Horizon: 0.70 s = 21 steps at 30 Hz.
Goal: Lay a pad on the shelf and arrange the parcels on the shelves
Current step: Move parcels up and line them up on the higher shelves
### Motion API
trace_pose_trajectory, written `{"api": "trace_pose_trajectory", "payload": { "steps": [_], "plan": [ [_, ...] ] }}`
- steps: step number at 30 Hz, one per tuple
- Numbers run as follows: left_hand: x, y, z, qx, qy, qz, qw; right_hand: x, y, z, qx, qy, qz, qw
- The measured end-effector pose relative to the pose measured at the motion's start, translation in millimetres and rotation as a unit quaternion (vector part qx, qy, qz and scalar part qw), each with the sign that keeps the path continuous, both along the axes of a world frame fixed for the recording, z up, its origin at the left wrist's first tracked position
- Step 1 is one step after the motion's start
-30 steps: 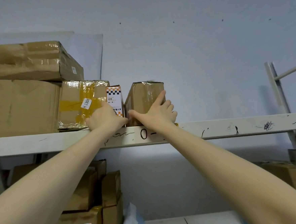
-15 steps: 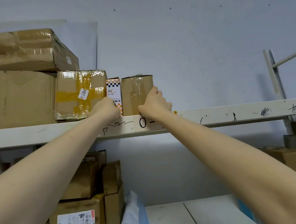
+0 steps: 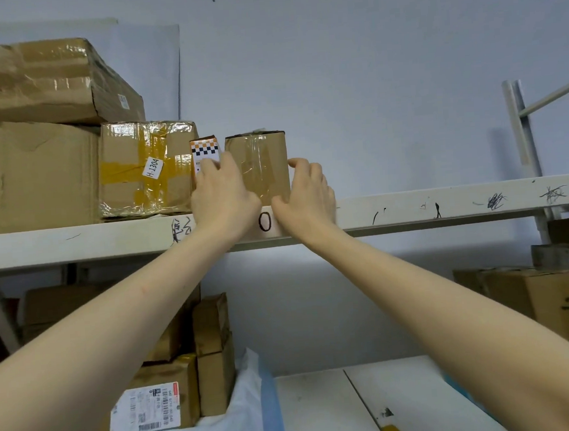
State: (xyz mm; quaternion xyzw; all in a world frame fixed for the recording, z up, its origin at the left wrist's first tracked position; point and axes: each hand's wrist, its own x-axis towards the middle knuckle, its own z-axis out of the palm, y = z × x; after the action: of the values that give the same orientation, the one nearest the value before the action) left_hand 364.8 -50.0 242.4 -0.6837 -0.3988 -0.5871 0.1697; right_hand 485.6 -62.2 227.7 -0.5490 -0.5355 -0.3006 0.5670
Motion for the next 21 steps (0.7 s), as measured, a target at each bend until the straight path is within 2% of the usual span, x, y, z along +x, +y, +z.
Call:
{"api": "trace_pose_trajectory", "payload": {
  "steps": [5,10,14,21],
  "plan": [
    [31.7,-30.5,-30.3,0.054,0.027,-0.098,0.993,30.8,-18.4,-32.4,0.095,-0.017,0.089,0.991],
    [66.7,-50.6,-68.3,0.042,0.043,-0.170,0.984,78.7,-48.6,-68.1,0.124,-0.017,0.081,0.989],
    [103.9,-64.4,-102.5,0.004,0.067,-0.217,0.974,126.7,-76.9,-105.7,0.089,0.019,0.062,0.994],
    [186.3,-86.6,-162.9,-0.128,0.103,-0.263,0.951,218.7,-128.4,-185.8,-0.037,0.077,-0.059,0.995]
  ]
}}
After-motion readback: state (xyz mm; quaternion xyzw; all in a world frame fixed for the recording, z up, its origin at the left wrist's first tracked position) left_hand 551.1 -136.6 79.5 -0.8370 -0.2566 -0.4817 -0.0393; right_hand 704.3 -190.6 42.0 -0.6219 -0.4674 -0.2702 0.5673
